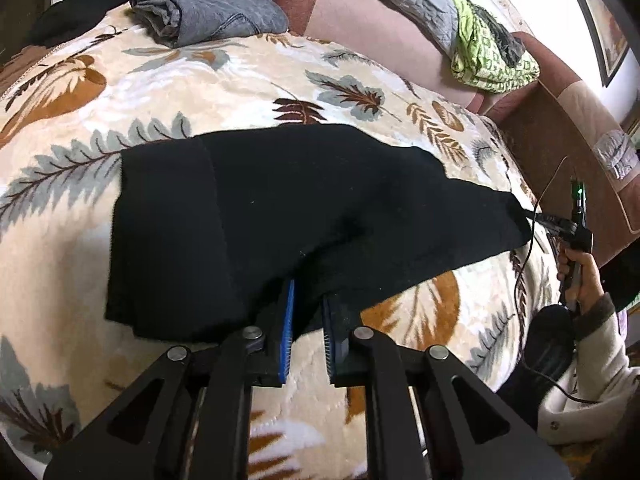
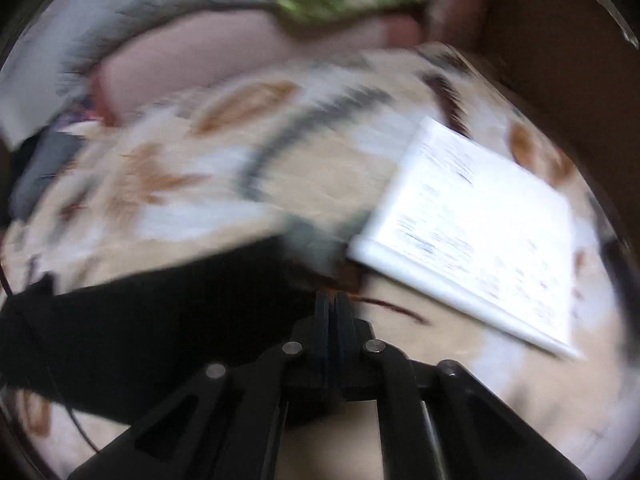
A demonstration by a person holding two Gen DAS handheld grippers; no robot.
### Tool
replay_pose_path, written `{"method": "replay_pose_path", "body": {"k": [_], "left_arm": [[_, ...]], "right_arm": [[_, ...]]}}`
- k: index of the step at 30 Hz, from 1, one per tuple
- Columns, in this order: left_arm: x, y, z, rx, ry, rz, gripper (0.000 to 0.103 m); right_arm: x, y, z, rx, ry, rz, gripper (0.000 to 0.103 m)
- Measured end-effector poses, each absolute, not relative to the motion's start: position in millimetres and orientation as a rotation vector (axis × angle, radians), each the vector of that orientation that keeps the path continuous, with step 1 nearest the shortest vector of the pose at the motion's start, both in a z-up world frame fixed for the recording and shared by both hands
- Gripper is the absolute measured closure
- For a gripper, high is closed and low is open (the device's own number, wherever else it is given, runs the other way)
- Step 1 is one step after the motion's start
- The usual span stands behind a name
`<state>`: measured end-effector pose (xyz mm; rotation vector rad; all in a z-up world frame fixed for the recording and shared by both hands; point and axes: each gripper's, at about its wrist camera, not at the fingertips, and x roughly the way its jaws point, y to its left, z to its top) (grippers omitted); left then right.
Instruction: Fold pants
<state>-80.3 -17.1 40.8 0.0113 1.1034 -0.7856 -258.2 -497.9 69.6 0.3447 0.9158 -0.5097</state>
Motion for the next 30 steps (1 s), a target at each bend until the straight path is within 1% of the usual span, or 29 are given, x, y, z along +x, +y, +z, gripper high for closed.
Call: {"method": "replay_pose_path", "body": {"k": [1,2,3,4,5,7,8,9,11,16,21,22,23,24,25,28,30], "left_arm": [[-80.4,-15.1,43.2,0.012,1.104,-0.785,0.092],[-80.5,-10.0,46.4,0.003,1.107,-0.782,0.092],[-80.7,-5.8,48.8,-0.010,1.108,-0.780,0.092],[-80.7,-0.4,51.8,-0.025,1.106,-0.775,0.092],[-81.6,5.5,54.9,-0.033,1.101,-0.766,0.091],[-81.2,20.4,61.2,-0.047,1.088,-0.735,0.086],[-79.8,27.5,63.7,-0.063,1.082,-0.721,0.074],[-77.8,34.9,66.2,-0.089,1.073,-0.709,0.057],[-73.1,46.9,70.2,-0.135,1.040,-0.673,0.044],[-57.7,48.2,62.9,-0.144,1.039,-0.608,0.044],[-50.4,31.2,50.6,-0.118,1.048,-0.604,0.044],[-49.9,27.5,49.2,-0.107,1.047,-0.607,0.044],[-49.6,23.9,47.9,-0.093,1.047,-0.604,0.044],[-48.9,21.5,47.0,-0.079,1.046,-0.600,0.044],[-48.8,20.3,46.9,-0.068,1.045,-0.595,0.044],[-50.0,21.7,49.0,-0.064,1.032,-0.600,0.044],[-49.8,23.7,48.2,-0.070,1.027,-0.594,0.044]], "right_arm": [[-254.8,-486.9,75.1,0.327,0.908,-0.478,0.075],[-248.0,-470.0,83.1,0.300,0.893,-0.436,0.064],[-242.4,-453.4,90.1,0.286,0.867,-0.390,0.049],[-235.8,-437.6,95.0,0.283,0.839,-0.336,0.046],[-227.0,-420.6,99.9,0.289,0.816,-0.255,0.046],[-209.6,-385.8,101.7,0.296,0.805,-0.104,0.045],[-201.6,-367.9,100.1,0.291,0.803,-0.044,0.045],[-194.1,-349.2,97.0,0.283,0.803,0.021,0.045],[-179.6,-312.2,91.0,0.260,0.811,0.139,0.045],[-156.7,-214.3,71.2,0.147,0.841,0.382,0.045],[-147.9,-151.1,54.3,-0.002,0.839,0.457,0.045],[-144.5,-143.7,51.4,-0.016,0.840,0.467,0.048],[-141.0,-137.0,48.2,-0.039,0.850,0.473,0.055],[-138.1,-134.3,45.6,-0.060,0.863,0.461,0.093],[-137.5,-133.0,45.3,-0.063,0.875,0.445,0.099],[-145.5,-137.3,49.3,-0.018,0.881,0.462,0.099],[-143.7,-138.9,36.5,0.017,0.926,0.450,0.099]]}}
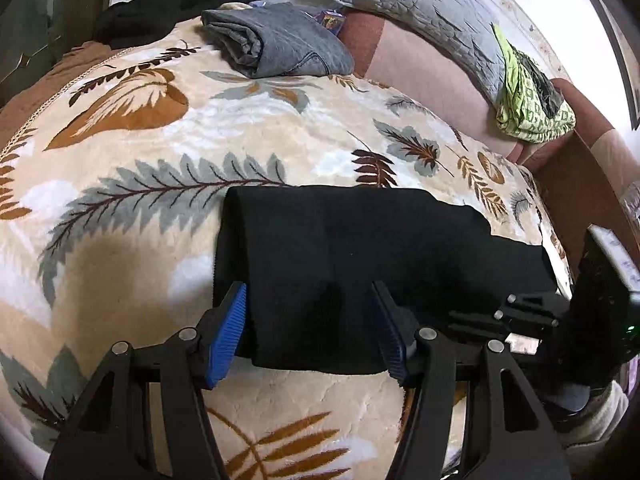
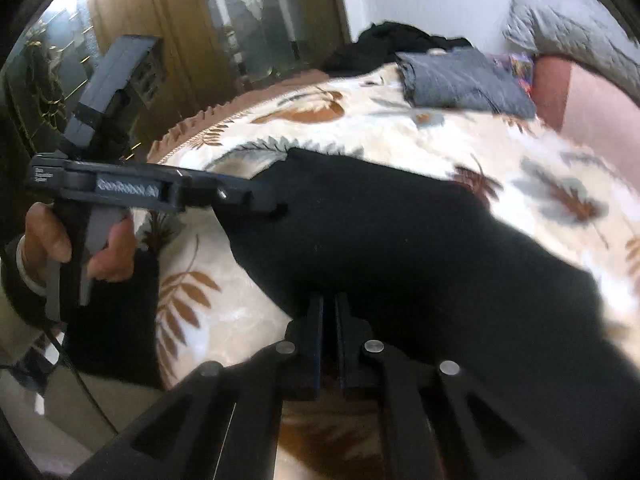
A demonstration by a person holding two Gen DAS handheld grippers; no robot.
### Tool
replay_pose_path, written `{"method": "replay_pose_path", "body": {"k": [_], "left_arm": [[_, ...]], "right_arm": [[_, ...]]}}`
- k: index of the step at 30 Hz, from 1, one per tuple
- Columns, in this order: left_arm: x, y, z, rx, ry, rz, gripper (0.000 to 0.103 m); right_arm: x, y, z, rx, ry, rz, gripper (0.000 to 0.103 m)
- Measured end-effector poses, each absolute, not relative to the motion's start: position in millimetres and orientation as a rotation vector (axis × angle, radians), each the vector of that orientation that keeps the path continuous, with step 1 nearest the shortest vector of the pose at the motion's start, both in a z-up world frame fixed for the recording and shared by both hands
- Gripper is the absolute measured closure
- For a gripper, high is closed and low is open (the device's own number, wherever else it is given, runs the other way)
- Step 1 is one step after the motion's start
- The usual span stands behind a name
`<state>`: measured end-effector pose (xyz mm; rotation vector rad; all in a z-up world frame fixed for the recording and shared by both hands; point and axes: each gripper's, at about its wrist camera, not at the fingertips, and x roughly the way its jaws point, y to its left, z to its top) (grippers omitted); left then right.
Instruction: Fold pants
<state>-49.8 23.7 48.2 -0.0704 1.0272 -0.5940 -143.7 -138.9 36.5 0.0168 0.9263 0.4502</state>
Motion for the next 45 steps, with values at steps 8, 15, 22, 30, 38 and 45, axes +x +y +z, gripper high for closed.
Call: {"method": "replay_pose_path", "body": {"k": [8,15,22,30,38,45], "left_arm": [[-57.8,37.9,67.2,-0.104,0.996,-0.533,0.044],[-74.6,15.2,96.3,-0.053,0.915,-0.552,0.032],[-87.5,-43.7,96.2,-0.039,0.884,-0.623,0.031],[-95.7,-92.7,83.0,-0.016,0.881,-0.659,0.031],[-90.5,-77.7,75.2,-0.048,0.911,-0.617,0.031],[-89.3,-59.8,58.5,-0.005,0.932,-0.560,0.031]], "right_arm": [[-163.3,-166.5,54.7,0.151,0.892,0.439,0.076],[-195.4,-250.7,67.9,0.171,0.843,0.124,0.053],[-214.9,-311.5,68.2,0.167,0.835,-0.217,0.043],[-228.3,-334.3,71.3,0.183,0.822,-0.282,0.036],[-237.5,-361.4,62.9,0.247,0.844,-0.337,0.035],[-253.1,-385.3,58.5,0.322,0.850,-0.371,0.035]]}}
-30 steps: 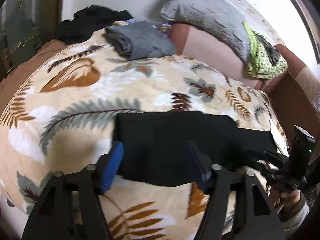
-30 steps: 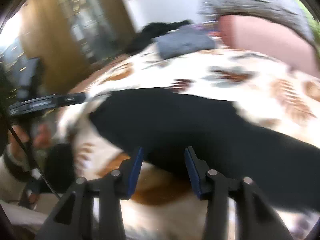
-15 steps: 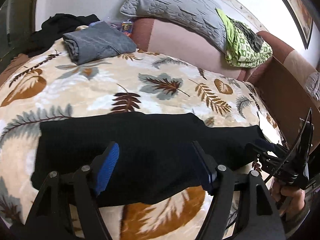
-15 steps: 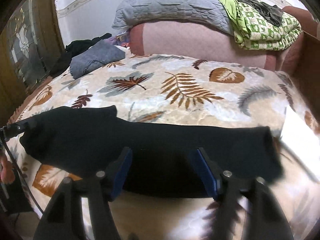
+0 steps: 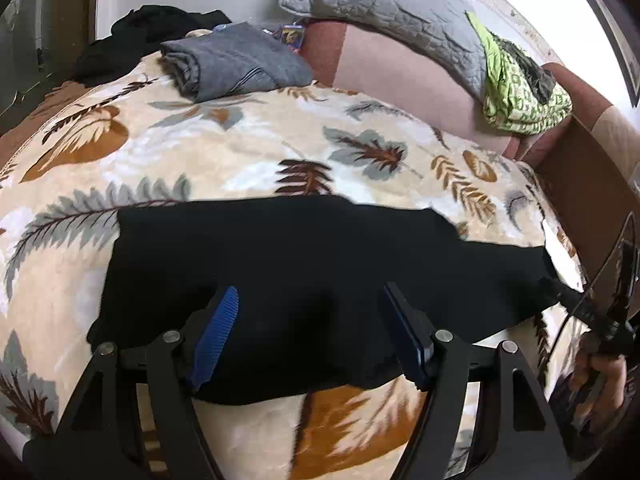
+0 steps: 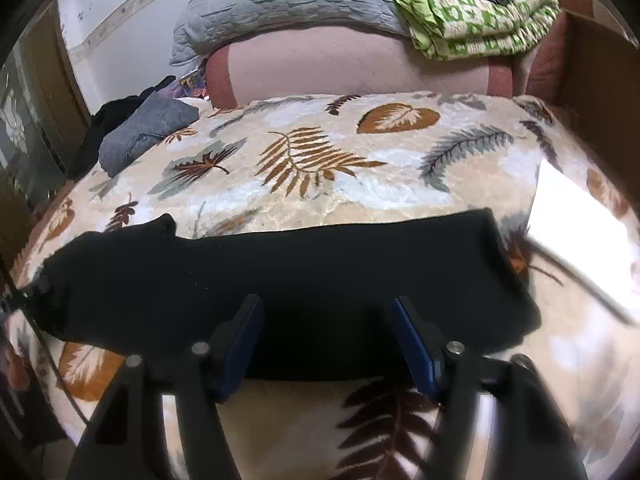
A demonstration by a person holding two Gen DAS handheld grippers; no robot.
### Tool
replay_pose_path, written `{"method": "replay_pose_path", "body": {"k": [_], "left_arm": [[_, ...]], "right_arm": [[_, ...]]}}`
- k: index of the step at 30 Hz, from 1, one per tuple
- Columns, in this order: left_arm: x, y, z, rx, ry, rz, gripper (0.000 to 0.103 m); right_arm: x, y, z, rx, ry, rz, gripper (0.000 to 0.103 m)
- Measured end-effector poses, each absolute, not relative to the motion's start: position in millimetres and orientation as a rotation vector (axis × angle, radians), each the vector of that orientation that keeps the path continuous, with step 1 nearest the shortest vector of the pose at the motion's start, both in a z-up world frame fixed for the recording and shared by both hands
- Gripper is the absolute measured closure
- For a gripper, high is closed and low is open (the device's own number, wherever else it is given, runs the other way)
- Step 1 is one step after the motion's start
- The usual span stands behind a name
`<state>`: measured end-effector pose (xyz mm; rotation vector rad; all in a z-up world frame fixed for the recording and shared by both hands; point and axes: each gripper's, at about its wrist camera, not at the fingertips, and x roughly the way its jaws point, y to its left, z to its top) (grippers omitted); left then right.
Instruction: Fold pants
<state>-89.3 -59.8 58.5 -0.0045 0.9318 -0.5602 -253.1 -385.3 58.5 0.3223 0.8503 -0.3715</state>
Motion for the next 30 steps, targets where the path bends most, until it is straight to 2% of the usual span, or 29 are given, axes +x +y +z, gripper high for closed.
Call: {"method": "replay_pose_path", "body": {"k": [12,18,23,30], "left_arm": [[-81.2,-38.8,39.6,0.008,0.958,-0.488,0.031],[-91.0,-49.6,53.8,0.017,0.934,-0.552,0.031],[-94.8,-86.7,67.0,0.000,0.933,-0.695,0.022],[-94.9,-185.4,63.2,0.050,1.007,-0.934,0.022]], "right_arm": [[-256.3,-382.7,57.3,0.326,0.873,-0.370,0.035],[-283.8,-414.4,53.6,0.422,0.881,-0.446,0.034],[-313.4,-447.2,41.6,0.539,0.894,-0.525,0.032],[-330.7,-472.4,27.2,0.674,0.855,-0.525,0.031]]}}
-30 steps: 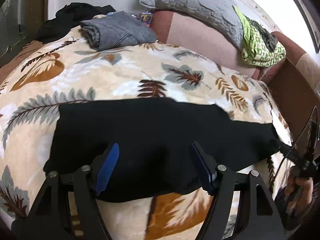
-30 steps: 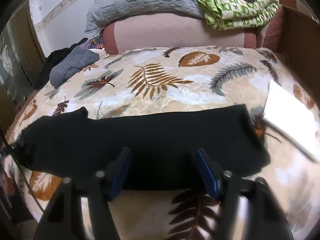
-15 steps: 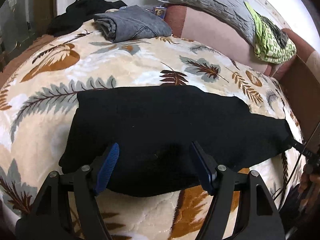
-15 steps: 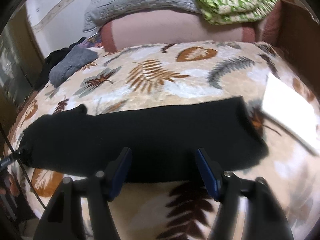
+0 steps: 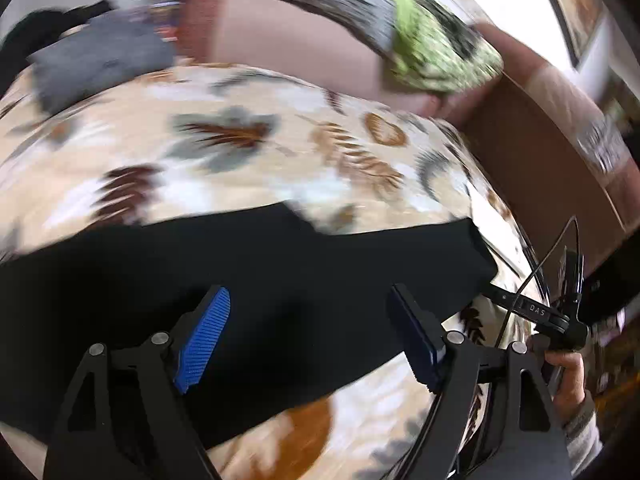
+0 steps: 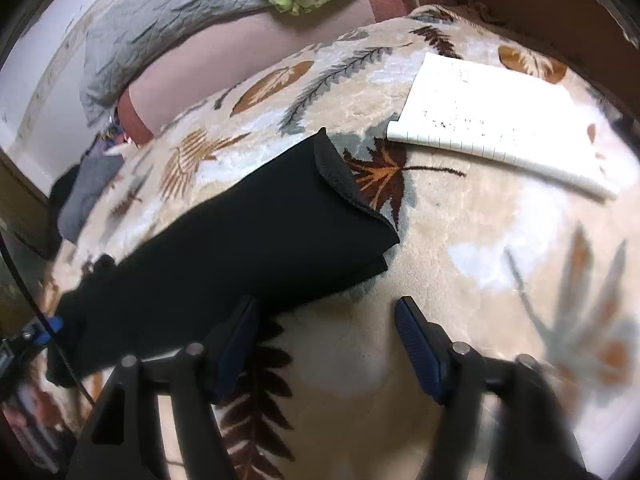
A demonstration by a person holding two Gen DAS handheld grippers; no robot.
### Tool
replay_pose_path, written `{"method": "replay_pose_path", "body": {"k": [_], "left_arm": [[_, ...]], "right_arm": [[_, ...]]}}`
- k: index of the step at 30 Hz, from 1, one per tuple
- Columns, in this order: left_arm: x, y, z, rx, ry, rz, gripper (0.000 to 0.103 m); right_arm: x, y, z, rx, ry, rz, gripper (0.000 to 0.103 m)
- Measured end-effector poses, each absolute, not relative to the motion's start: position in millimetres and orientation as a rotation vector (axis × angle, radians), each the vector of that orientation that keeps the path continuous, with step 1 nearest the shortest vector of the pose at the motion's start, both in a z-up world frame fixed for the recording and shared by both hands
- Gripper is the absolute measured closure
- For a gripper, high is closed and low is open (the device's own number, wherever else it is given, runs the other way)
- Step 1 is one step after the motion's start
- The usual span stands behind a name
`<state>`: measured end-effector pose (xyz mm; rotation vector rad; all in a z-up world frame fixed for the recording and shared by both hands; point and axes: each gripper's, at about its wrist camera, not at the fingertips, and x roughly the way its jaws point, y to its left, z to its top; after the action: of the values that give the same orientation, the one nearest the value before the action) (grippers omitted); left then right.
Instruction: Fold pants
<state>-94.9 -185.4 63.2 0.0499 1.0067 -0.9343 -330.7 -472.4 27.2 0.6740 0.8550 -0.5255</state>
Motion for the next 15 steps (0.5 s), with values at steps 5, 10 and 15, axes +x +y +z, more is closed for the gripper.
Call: {"method": "replay_pose_path", "body": {"k": [5,10,15], "left_arm": [[-95.4,-260.5,63.3,0.158,1.009,-1.085,0.022],[-97.7,-334.4,63.7,0.260,1.037,-1.224,0.022],[-107.8,-402.3,56.6,0.337,1.074,-1.338,0.022]], "right_arm": [[-332.9,-478.2,25.0,0.699,0.817,-0.509,0.031],[-335.0,-480.8,21.4,0.734,0.761,-0.477,0.022],[-329.3,-475.8,20.4,0.711,0.750,-0.462,0.018]]}}
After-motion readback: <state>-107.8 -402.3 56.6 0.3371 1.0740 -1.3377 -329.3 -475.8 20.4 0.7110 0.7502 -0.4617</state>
